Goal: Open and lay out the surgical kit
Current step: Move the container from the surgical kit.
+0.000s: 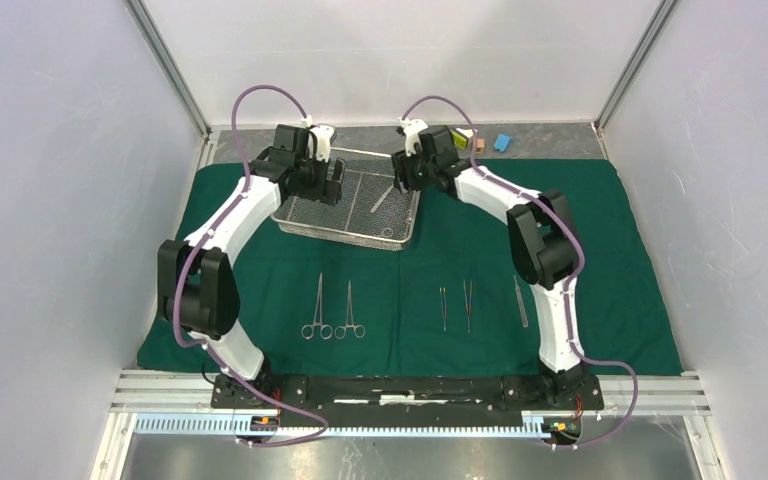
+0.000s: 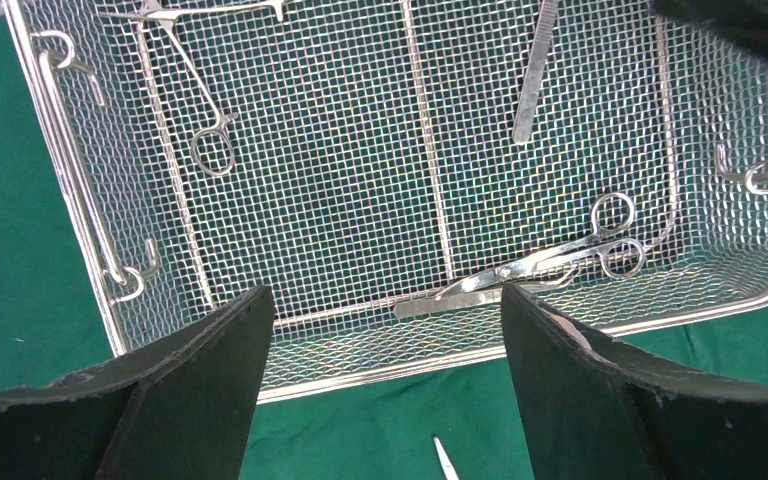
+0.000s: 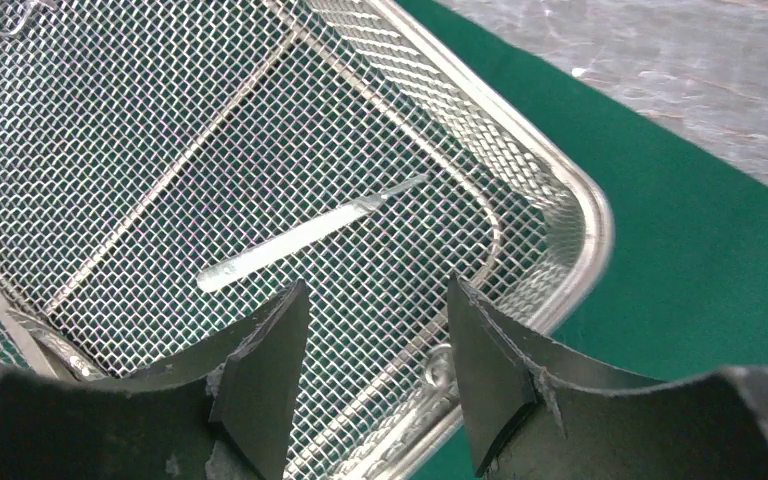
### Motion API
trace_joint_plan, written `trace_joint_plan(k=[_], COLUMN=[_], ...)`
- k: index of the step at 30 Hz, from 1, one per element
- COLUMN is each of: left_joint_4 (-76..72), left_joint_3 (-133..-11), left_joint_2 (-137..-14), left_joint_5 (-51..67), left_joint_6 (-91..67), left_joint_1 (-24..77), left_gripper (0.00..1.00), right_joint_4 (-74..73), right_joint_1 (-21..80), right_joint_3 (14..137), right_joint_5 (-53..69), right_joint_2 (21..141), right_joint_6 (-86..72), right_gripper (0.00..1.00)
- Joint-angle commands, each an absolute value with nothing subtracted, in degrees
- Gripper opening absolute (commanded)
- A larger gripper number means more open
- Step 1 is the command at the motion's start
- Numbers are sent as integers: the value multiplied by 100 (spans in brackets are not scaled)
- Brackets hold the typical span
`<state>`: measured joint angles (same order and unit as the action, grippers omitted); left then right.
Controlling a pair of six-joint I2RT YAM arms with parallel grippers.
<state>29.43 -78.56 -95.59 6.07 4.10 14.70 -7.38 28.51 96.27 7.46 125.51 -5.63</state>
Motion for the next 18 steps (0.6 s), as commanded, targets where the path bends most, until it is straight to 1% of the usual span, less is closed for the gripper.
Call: trace_joint_plan(k=[1, 8, 12, 16, 18], left_joint_4=[2804, 2844, 2911, 2892, 2817], left_joint_3=[-8031, -8070, -8150, -8323, -8459], left_joint_2=[-9678, -9715, -9849, -10102, -10280], left_joint_5=[502, 368, 43, -387, -449], left_joint_6=[661, 716, 751, 851, 878], left_joint_1=[1468, 1468, 1412, 1244, 1062], left_gripper=[90, 92, 95, 97, 98], right_joint_4=[-1193, -1687, -1797, -2157, -2045], right_joint_1=[2516, 2301, 2307, 2275, 2244], right_joint_3=[9359, 9066, 8947, 9180, 9022], right_joint_5=[540, 604, 487, 113, 232], right_joint_2=[12112, 11860, 11698, 11774, 11565], right_joint_6=[-106, 414, 549, 863, 988], right_gripper=[60, 61, 62, 61, 62])
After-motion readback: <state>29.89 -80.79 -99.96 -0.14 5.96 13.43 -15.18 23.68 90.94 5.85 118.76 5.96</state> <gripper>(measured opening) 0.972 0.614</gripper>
